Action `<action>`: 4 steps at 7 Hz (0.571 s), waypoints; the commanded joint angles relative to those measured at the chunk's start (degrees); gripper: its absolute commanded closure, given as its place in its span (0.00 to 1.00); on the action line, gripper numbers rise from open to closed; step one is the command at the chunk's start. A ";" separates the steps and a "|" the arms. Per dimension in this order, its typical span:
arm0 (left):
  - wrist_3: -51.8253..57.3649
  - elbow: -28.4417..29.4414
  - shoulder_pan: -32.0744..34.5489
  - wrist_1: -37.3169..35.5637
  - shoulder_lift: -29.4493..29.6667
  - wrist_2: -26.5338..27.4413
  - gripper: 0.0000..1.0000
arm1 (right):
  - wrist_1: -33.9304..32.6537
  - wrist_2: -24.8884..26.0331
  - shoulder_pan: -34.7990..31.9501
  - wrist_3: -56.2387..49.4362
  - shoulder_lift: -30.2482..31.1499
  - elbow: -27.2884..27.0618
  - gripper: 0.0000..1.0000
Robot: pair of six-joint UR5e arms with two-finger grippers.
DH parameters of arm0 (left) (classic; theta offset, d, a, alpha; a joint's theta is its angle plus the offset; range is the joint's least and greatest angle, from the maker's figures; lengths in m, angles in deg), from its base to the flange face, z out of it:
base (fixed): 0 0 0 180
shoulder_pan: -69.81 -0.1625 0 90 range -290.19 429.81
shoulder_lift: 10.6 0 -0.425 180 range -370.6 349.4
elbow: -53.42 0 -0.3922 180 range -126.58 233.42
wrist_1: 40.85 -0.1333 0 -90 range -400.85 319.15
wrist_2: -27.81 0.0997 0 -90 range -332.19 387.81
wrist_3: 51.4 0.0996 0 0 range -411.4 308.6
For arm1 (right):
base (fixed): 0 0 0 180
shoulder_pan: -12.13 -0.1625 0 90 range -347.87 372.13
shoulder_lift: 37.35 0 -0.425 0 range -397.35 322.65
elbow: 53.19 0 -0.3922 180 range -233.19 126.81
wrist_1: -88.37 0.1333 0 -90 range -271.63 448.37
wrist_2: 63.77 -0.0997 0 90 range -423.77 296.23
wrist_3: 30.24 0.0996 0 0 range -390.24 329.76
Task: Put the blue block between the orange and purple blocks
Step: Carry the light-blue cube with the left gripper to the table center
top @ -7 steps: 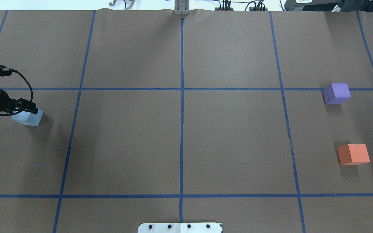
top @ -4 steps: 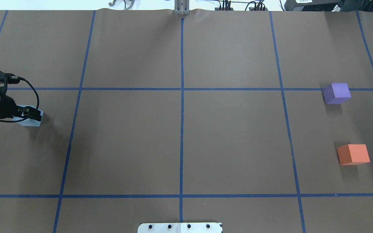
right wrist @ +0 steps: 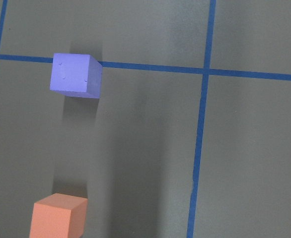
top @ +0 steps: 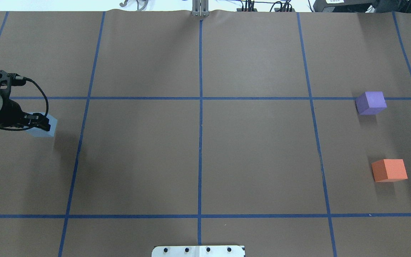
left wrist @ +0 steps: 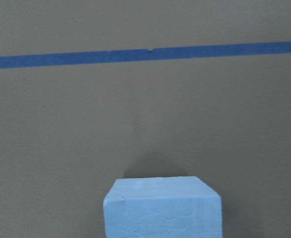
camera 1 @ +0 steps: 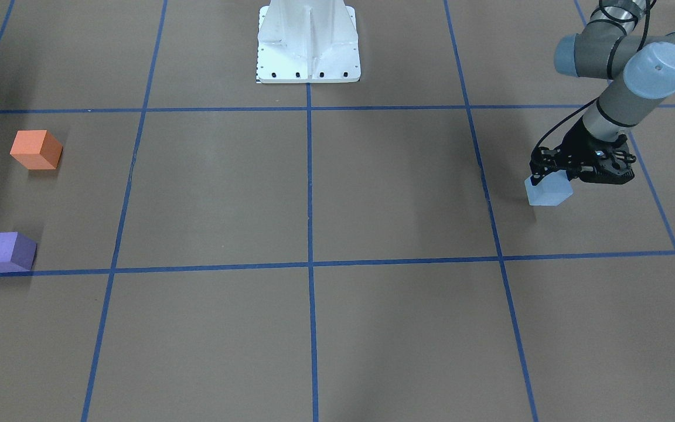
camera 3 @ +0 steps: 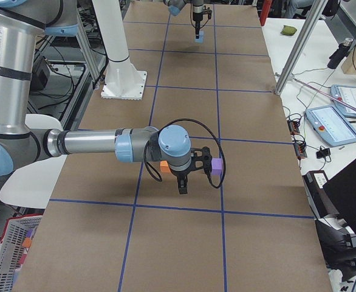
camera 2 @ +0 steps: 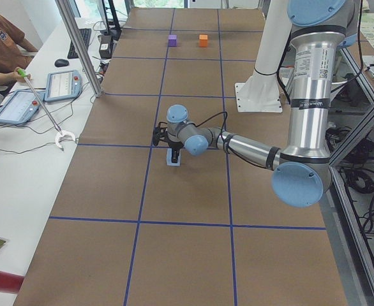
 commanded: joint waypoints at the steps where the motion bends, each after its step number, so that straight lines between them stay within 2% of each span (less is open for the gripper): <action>1: -9.75 -3.22 -2.60 -16.54 16.24 -0.12 1.00 | 0.06 -0.68 0.06 0.23 -0.23 -0.12 0.00; 2: -17.13 -1.99 -7.85 -19.82 23.30 0.40 1.00 | -0.03 -0.60 0.32 0.23 -0.31 -0.12 0.00; 4: -24.57 10.79 -15.07 -19.33 38.24 7.21 1.00 | -0.12 -0.51 0.59 0.32 -0.75 -0.12 0.00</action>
